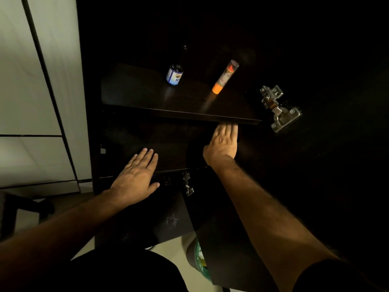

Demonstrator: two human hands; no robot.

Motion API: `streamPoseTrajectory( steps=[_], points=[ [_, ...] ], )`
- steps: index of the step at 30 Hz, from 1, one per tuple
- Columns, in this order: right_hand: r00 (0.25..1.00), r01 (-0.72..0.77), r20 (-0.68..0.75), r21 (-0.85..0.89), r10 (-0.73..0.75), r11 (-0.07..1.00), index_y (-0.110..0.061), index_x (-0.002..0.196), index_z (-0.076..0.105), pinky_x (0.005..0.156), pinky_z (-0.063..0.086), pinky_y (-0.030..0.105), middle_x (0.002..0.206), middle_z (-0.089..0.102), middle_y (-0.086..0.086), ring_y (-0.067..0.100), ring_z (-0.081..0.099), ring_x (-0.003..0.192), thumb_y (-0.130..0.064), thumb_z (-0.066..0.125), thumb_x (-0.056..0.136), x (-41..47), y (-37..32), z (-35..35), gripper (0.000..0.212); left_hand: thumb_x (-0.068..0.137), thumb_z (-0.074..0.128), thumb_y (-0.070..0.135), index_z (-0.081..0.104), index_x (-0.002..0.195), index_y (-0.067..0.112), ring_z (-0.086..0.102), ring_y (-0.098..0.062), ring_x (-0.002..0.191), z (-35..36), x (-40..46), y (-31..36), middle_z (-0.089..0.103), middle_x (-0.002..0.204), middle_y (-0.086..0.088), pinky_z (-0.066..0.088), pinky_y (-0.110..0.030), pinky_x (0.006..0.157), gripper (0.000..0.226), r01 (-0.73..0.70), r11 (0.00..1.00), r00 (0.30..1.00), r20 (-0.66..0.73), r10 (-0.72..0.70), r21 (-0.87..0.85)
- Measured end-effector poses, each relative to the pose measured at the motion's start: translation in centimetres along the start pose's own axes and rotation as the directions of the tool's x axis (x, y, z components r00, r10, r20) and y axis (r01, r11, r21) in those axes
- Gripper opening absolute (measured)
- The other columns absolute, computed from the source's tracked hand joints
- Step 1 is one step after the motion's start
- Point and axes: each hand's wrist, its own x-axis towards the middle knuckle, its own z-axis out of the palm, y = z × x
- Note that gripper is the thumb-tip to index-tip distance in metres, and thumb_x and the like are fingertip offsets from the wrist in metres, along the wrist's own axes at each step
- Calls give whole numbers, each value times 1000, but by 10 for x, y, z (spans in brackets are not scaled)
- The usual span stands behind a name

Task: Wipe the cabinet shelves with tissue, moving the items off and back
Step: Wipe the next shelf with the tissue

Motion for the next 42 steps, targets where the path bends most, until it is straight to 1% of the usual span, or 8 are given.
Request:
streamPoseTrajectory(
  steps=[6,16,23,30,33,36,39,42],
  points=[
    [993,116,56,-171,-107,978,4,147,-7,111,-23,55,154,-23,24,38,-28,142,-56,11,97,-7,-24,34,79,94,48,53,-3,154,14,-11,-19,149,-4,-2,-7,-7,163,-7,-4,-34,121,88,46,999,998,34,-47,14],
    [929,336,234,-219,-286,916,-2,152,4,113,-19,56,160,-12,16,32,-19,146,-23,41,99,4,-45,45,68,94,47,52,-3,154,11,-12,-20,149,-3,-12,-30,-6,163,-9,-9,-31,117,89,52,999,998,47,-53,14],
    [884,453,212,-164,-417,876,-13,149,32,114,-17,52,157,26,13,29,9,149,-26,43,100,8,-38,37,52,94,46,53,-2,155,12,-10,-20,149,-5,-10,-20,-6,163,-8,-5,-33,120,88,41,998,998,47,-43,54],
    [871,487,-32,-65,-489,871,-19,123,63,121,3,46,126,63,6,27,40,134,-21,46,96,-14,-18,52,32,94,48,52,-2,155,13,-11,-19,149,-7,-9,-14,-6,163,-8,-2,-35,122,87,-1,999,1000,22,0,41],
    [886,451,-122,10,-447,892,-20,111,68,117,19,42,115,67,3,27,44,126,-20,48,94,-18,-15,52,26,94,49,51,-1,155,13,-10,-20,150,-8,-11,-13,-5,163,-8,0,-36,123,87,-19,999,999,34,17,43],
    [923,359,-269,338,-276,870,-22,102,70,97,37,36,103,68,-4,23,48,115,-20,50,91,-13,-19,52,23,94,48,52,-1,155,13,-10,-19,149,-7,-12,-11,-5,163,-7,-1,-35,122,87,-41,998,998,47,38,49],
    [962,187,-269,763,40,619,-12,97,71,80,49,34,98,67,8,30,62,96,-15,53,92,-11,-32,54,18,95,47,52,-1,155,13,-10,-20,149,-3,-14,-12,-6,163,-7,-1,-35,122,86,-51,995,997,62,46,80],
    [979,9,-112,859,170,511,-4,97,66,70,49,34,101,63,16,35,64,91,-15,56,94,-19,-50,63,16,94,47,52,0,155,12,-8,-21,150,-2,-16,-12,-4,163,-8,-2,-35,122,87,-68,992,996,67,61,106]
  ],
)
